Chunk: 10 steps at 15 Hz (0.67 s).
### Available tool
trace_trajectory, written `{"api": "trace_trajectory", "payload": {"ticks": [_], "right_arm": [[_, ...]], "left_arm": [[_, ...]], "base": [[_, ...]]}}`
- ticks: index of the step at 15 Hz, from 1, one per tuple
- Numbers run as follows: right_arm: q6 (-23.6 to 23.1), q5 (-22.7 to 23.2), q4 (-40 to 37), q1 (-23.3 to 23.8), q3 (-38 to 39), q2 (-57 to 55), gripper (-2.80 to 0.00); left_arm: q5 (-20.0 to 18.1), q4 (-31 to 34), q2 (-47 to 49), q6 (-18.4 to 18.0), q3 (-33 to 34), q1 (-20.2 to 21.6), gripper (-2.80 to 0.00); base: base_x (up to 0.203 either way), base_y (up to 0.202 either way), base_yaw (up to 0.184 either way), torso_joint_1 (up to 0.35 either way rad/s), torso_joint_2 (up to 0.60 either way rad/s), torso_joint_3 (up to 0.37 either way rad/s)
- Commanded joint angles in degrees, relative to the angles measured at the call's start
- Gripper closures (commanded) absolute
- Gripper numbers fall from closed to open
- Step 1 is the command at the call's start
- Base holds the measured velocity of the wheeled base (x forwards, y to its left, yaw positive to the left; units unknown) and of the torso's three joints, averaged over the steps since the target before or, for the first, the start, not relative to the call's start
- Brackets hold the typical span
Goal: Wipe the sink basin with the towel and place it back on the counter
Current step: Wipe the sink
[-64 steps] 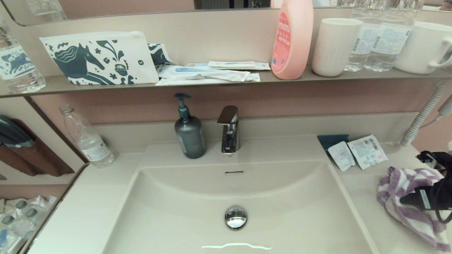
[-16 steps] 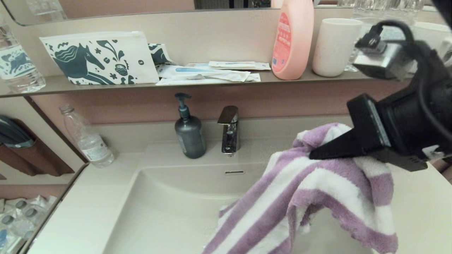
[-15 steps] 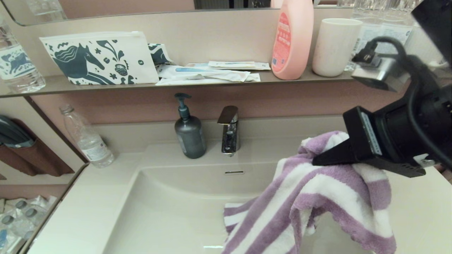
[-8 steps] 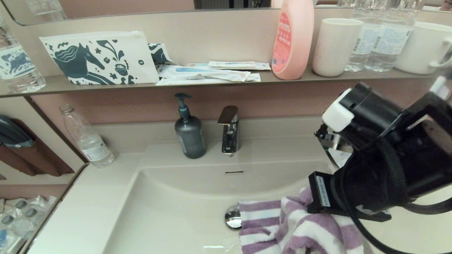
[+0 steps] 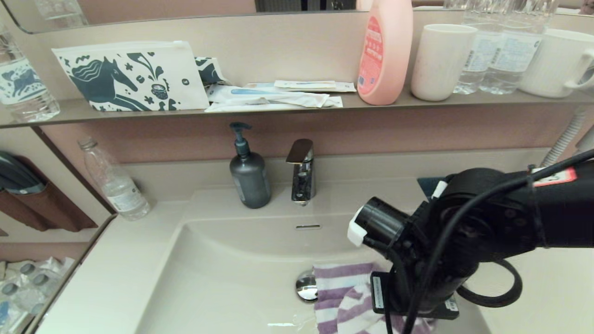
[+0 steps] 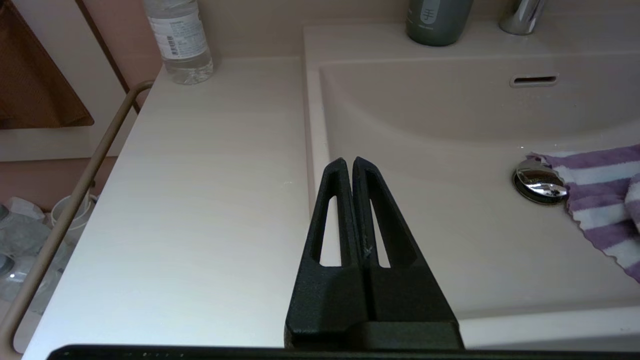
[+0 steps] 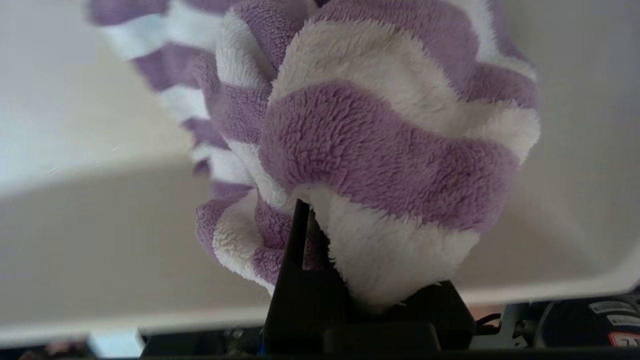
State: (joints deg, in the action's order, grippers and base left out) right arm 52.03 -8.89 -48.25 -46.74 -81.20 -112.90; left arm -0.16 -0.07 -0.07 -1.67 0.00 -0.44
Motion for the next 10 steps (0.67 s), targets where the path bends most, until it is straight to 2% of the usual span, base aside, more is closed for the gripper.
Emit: {"api": "trace_trajectory", "payload": {"ticks": [1,7,10], "right_arm": [[0.42,-0.37,-0.08,-0.19,0.04,-5.63,0.00],[0.53,-1.53,4.86,-1.06,-0.52,-14.40,0.00],[0.25,1.90,9.07,-1.34,-0.87,-15.75,0.00]], "left_arm": [[-0.02,-0.02,0.07,0.00,0.00,0.00,0.00],[-0.02,-0.02,0.07,0.00,0.00,0.00,0.00],[-0.02,-0.02,0.07,0.00,0.00,0.00,0.00]], "base": [[0.000,0.000,0.000,0.000,0.00,0.000],[0.000,0.000,0.000,0.000,0.00,0.000],[0.000,0.000,0.000,0.000,0.00,0.000]]}}
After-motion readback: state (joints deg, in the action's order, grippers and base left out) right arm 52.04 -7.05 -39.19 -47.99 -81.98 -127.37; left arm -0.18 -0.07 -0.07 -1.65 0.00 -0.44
